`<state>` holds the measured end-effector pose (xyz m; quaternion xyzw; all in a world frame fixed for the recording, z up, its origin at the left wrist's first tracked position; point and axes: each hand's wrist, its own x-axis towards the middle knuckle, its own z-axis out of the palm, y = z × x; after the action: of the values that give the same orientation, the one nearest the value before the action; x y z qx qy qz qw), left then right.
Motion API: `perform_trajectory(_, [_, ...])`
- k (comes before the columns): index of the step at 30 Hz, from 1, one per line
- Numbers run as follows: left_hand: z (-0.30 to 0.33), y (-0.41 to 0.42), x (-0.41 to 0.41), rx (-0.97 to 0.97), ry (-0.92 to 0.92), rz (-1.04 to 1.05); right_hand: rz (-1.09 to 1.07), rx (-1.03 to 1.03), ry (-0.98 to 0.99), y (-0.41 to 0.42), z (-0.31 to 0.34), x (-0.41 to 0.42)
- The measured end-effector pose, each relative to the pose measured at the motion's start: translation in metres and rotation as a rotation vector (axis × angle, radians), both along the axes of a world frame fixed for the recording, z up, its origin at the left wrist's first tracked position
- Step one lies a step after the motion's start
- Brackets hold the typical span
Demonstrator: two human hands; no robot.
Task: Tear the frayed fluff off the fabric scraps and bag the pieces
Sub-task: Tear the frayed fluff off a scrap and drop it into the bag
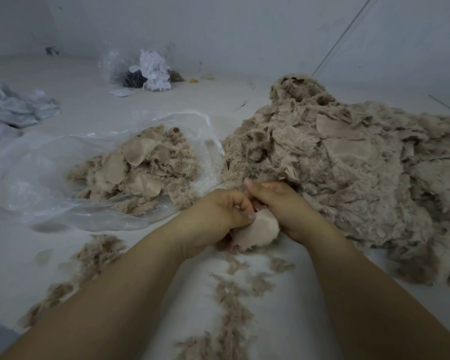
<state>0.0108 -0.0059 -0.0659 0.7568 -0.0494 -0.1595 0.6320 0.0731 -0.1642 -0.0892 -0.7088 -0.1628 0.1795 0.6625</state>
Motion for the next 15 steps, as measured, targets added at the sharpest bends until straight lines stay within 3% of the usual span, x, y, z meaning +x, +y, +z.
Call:
perform_trajectory(5, [0.0, 0.0, 0.0, -0.126, 0.054, 0.139, 0.11, 0.065, 0.044, -0.005, 0.0, 0.001])
perform_trajectory(9, [-0.001, 0.005, 0.002, -0.172, 0.084, 0.209, 0.045, -0.005, 0.024, -0.004, -0.003, 0.002])
perform_trajectory(15, [-0.009, 0.012, 0.003, -0.235, 0.11, 0.105, 0.032, 0.024, 0.03, -0.005, -0.006, 0.004])
